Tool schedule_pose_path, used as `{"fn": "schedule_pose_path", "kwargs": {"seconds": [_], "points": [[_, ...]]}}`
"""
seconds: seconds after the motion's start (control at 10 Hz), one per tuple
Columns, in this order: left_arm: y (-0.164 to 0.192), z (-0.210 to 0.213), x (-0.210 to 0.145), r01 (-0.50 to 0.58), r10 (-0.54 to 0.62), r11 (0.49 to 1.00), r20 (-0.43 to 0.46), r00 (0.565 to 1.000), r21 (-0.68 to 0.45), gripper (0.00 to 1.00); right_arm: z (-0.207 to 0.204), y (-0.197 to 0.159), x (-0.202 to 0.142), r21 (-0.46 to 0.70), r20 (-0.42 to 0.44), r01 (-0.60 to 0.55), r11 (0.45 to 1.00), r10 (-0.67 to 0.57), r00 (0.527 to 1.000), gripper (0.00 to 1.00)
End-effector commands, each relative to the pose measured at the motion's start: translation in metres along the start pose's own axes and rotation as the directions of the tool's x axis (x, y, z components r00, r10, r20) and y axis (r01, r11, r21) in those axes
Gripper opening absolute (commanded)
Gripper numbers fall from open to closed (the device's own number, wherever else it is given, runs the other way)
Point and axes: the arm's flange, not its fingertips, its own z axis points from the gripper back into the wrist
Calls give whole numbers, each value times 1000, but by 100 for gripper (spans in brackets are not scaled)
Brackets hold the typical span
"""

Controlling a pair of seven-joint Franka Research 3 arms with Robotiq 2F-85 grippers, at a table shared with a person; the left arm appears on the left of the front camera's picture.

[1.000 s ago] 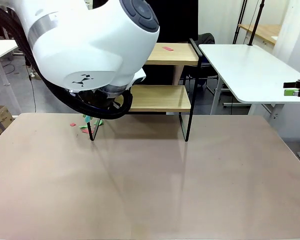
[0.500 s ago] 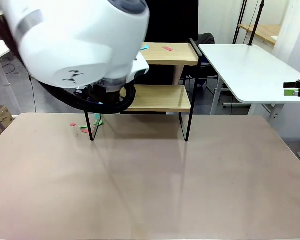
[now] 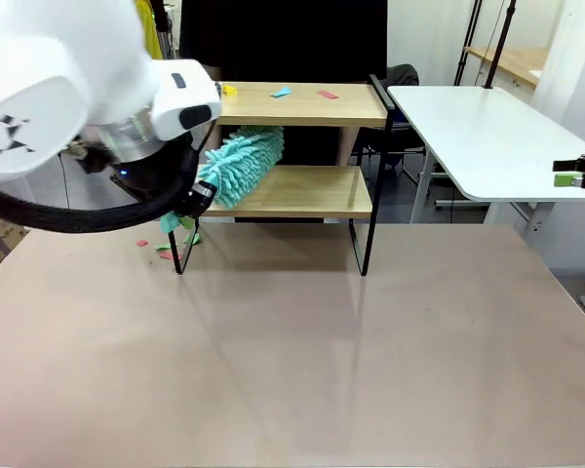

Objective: Clean the shelf.
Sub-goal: Clean the specific section of the Shelf indicated by the human with the Duster.

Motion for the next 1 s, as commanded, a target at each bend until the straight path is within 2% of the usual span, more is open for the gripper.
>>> {"fn": "schedule_pose_path", "kwargs": {"seconds": [0.0, 0.5, 0.6, 0.7, 0.8, 0.9], "points": [[17, 13, -17, 95, -97, 992, -23, 995, -82, 14, -1, 2, 2, -1, 1, -3, 1000, 3, 1000, 100], [63, 78, -30, 286, -293, 955, -93, 952, -84, 14, -1, 2, 2, -1, 1, -3, 1000, 3, 1000, 100], [73, 94, -32, 374, -385, 922, -152, 910, -98, 14, -1, 2, 2, -1, 1, -3, 1000, 3, 1000, 100], [87, 110, -33, 479, -498, 867, -216, 840, -138, 14, -1, 2, 2, -1, 1, -3, 1000, 3, 1000, 100], [99, 127, -41, 590, -635, 772, -233, 737, -238, 14, -1, 2, 2, -1, 1, -3, 1000, 3, 1000, 100], [108, 144, -46, 631, -681, 732, -302, 668, -256, 14, -1, 2, 2, -1, 1, -3, 1000, 3, 1000, 100]]}}
